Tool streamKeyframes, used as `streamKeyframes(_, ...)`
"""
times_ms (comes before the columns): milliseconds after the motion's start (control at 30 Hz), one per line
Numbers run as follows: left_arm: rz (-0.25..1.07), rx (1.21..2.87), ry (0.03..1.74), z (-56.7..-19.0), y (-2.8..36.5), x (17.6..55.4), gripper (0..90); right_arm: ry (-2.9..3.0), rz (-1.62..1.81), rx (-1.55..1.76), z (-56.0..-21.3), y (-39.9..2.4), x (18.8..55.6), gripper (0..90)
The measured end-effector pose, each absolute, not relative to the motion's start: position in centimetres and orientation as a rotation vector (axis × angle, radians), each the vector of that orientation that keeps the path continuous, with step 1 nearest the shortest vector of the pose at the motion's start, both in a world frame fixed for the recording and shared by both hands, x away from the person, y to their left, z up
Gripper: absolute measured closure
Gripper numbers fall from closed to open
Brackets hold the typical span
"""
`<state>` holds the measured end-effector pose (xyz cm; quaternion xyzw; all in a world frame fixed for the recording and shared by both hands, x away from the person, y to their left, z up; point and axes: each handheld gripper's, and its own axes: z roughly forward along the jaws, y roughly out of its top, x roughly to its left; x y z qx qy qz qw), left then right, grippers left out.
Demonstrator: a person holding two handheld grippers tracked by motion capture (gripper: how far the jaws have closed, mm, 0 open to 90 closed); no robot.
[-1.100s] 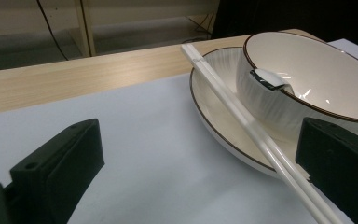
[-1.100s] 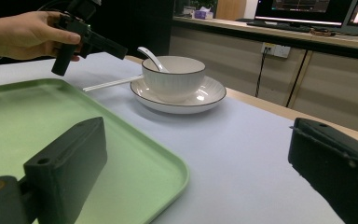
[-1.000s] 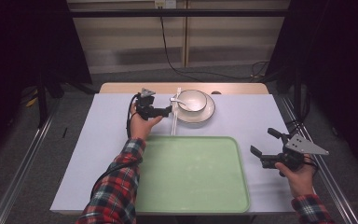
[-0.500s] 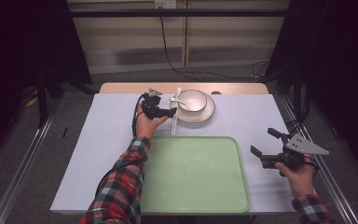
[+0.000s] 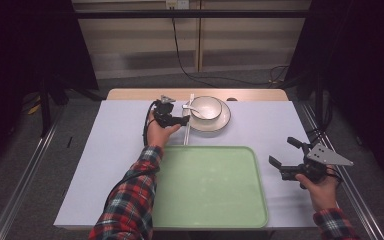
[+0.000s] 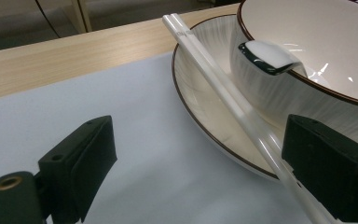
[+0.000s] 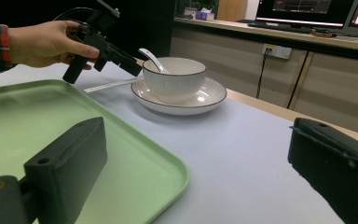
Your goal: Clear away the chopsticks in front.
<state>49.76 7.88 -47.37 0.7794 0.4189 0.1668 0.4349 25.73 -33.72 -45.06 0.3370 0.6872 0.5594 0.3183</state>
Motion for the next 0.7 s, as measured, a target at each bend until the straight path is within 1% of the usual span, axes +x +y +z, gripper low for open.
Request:
streamKeyframes(467,0.427,1.943,1.071,-47.53,7.53,49.83,15.8,1.8,1.482,0.892,-45.05,-33.82,25.73,3.7)
streamKeyframes(700,0.415,1.952,1.099,-47.51,7.58,49.75,25.1,1.796,1.486,0.901,-45.04,-33.86,25.7,3.6)
